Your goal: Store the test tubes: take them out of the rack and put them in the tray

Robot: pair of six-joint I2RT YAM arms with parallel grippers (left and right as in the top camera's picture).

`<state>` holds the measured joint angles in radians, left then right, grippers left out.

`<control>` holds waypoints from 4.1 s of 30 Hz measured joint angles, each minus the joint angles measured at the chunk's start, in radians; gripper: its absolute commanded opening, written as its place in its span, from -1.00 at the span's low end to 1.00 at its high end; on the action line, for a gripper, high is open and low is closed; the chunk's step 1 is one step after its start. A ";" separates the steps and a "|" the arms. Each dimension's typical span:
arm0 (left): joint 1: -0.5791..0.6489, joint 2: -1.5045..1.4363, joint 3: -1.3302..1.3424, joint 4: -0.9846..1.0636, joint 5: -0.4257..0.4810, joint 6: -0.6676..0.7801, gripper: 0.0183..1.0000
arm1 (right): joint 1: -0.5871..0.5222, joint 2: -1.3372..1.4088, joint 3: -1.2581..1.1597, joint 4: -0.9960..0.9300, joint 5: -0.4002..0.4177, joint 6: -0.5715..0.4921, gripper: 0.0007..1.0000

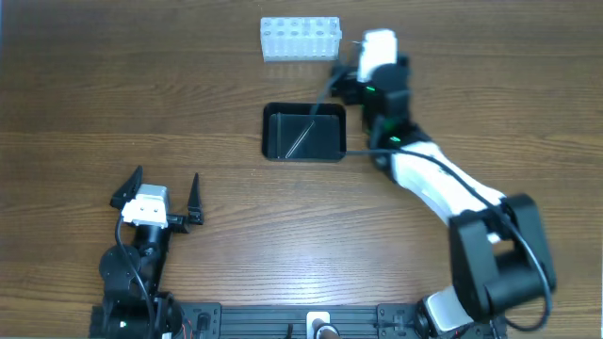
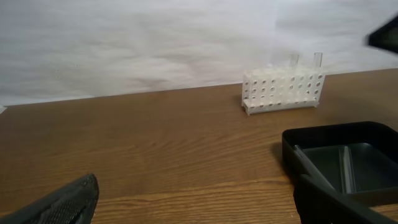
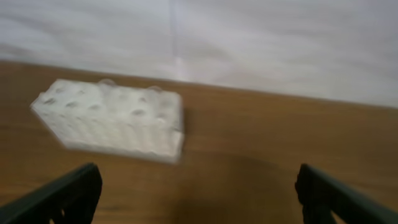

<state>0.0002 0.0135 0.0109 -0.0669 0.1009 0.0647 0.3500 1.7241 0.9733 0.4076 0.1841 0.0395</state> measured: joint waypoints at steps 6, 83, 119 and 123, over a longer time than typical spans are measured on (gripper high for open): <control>0.000 0.000 0.000 0.000 0.000 0.000 1.00 | 0.147 0.123 0.204 -0.127 0.125 0.037 0.99; 0.000 0.000 0.000 0.000 0.000 0.000 1.00 | 0.151 0.600 0.776 -0.302 0.301 0.218 0.68; 0.000 0.000 0.000 0.000 0.000 0.000 1.00 | 0.151 0.605 0.776 -0.332 0.300 0.214 -0.46; 0.000 0.000 0.000 0.000 0.000 0.000 1.00 | 0.151 0.605 0.776 -0.332 0.300 0.214 -0.54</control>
<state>0.0002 0.0135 0.0109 -0.0669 0.1005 0.0647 0.5007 2.3295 1.7489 0.0757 0.4843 0.2539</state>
